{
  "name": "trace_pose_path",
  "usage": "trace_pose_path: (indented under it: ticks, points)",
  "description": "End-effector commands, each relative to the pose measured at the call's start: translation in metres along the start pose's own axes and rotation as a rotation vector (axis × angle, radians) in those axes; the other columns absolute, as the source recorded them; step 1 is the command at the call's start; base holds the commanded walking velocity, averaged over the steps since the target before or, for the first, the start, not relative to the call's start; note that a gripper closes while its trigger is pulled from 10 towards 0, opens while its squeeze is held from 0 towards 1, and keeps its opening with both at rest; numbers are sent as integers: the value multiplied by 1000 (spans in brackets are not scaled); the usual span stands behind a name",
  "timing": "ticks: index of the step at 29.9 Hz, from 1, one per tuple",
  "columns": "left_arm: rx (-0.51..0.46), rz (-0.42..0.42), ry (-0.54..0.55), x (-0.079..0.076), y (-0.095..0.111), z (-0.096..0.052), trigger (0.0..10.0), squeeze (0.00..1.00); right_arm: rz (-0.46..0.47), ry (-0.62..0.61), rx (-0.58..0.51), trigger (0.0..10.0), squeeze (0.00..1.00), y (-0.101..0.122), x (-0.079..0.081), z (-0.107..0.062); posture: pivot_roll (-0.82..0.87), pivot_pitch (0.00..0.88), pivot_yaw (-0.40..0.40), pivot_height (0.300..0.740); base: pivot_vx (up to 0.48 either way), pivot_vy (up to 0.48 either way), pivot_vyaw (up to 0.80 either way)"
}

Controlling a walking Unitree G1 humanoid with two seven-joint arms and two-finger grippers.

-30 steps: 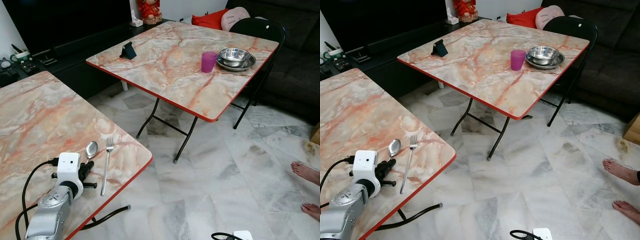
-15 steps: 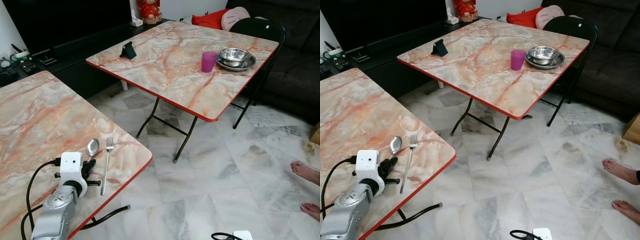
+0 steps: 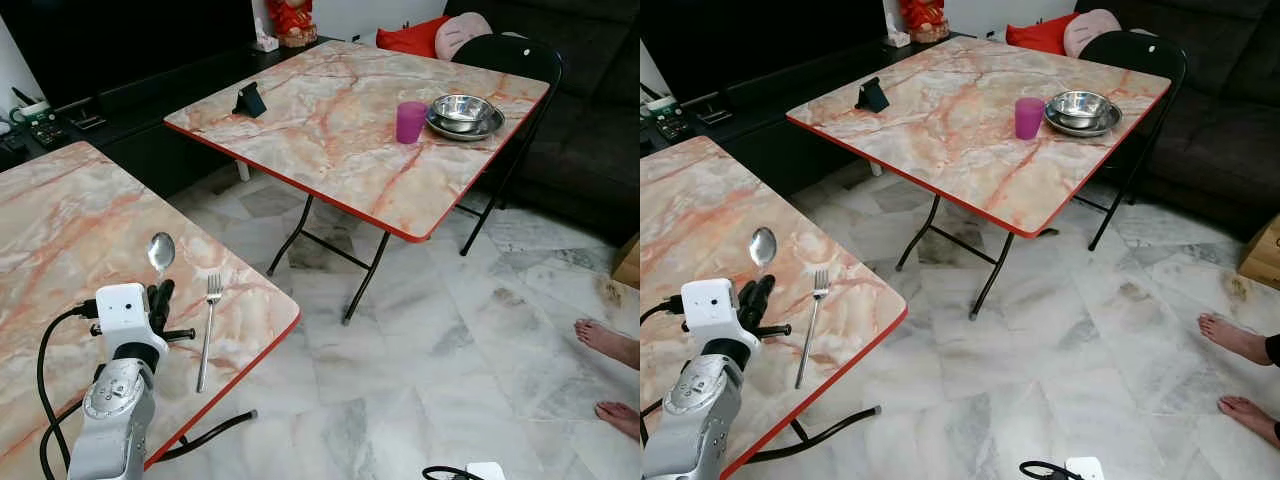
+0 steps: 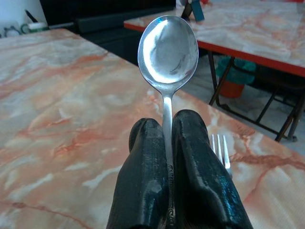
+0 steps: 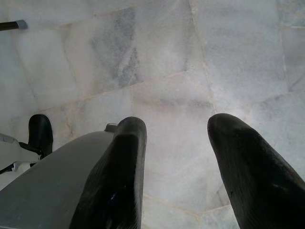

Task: Setting the table

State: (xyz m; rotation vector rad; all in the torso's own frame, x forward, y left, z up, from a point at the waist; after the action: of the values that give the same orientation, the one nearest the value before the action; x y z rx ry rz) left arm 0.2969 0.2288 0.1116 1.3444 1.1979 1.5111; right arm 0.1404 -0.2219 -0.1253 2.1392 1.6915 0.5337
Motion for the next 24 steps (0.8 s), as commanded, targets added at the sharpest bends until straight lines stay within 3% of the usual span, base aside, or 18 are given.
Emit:
trace_pose_path:
  ticks: [1,9,14,24]
  points:
    - [-14,11,22,-2,1,-3,10000,0,-8,1,10,10000,0,-3,0,0,-16,0,26,732,0,0,0]
    - [-65,38,48,2,13,1,10000,0,0,-3,7,10000,0,-4,0,-1,-10,0,25,732,0,0,0]
    - [-113,117,26,4,25,-2,10000,0,-3,0,6,10000,0,-3,0,0,1,0,16,732,0,0,0]
    - [-118,114,31,3,26,-1,10000,0,-3,-1,-3,10000,0,0,0,0,-7,0,21,732,0,0,0]
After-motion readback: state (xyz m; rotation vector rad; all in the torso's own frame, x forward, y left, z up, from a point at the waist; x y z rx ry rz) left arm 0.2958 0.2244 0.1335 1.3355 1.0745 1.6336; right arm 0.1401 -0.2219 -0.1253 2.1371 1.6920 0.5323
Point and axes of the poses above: a point about 5 cm out from each wrist's last joint towards the gripper, its own z axis pointing out of the wrist towards the gripper, its own y axis along the axis of the wrist's last joint, x = y × z, the point moved 3 cm from there along z, pointing out of the wrist towards the gripper, and after that the axes turned 15 degrees about z, right-handed, at the moved point
